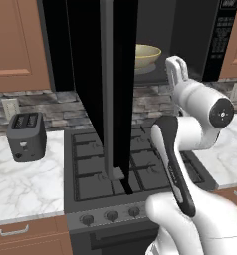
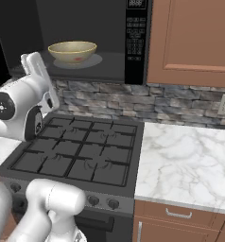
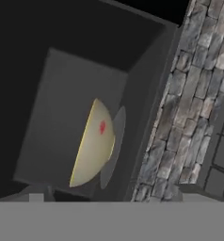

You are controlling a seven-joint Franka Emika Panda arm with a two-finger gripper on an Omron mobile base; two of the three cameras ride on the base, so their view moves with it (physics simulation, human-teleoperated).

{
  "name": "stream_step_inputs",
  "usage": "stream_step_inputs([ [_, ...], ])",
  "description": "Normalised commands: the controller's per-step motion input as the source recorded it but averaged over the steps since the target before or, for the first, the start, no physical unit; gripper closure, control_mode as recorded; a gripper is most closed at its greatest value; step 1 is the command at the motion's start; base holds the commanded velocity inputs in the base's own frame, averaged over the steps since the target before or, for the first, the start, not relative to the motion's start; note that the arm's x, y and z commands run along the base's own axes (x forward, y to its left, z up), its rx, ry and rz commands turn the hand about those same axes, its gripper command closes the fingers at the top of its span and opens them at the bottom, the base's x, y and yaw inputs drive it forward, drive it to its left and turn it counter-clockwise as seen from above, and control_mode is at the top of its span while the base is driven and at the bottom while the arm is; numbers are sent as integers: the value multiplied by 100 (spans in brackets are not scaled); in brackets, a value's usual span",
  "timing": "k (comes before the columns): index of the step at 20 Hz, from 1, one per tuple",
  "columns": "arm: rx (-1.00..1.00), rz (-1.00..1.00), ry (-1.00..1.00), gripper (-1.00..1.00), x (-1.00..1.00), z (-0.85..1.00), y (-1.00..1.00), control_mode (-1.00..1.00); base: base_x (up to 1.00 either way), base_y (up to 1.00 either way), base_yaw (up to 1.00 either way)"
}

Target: Remove the banana from the bowl and place it on the small plate. Then place the bowl with only the shrimp in the microwave, close the door, and press the start button to microwave the shrimp.

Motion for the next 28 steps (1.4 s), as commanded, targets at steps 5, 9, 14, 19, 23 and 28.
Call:
stream_step_inputs([
  [5, -22, 0, -8, -100, -63, -5, -40, -100, 0, 0, 0],
  [9, -29, 0, 0, -100, -33, 19, -43, -100, 0, 0, 0],
  [14, -35, -2, 0, -100, -21, -5, -12, -100, 0, 0, 0],
  [19, -39, -12, 0, -100, -4, -29, 0, -100, 0, 0, 0],
  [23, -41, -15, 0, -100, 0, -34, 0, -100, 0, 0, 0],
  [28, -41, -23, 0, -100, -24, -52, 0, -100, 0, 0, 0],
])
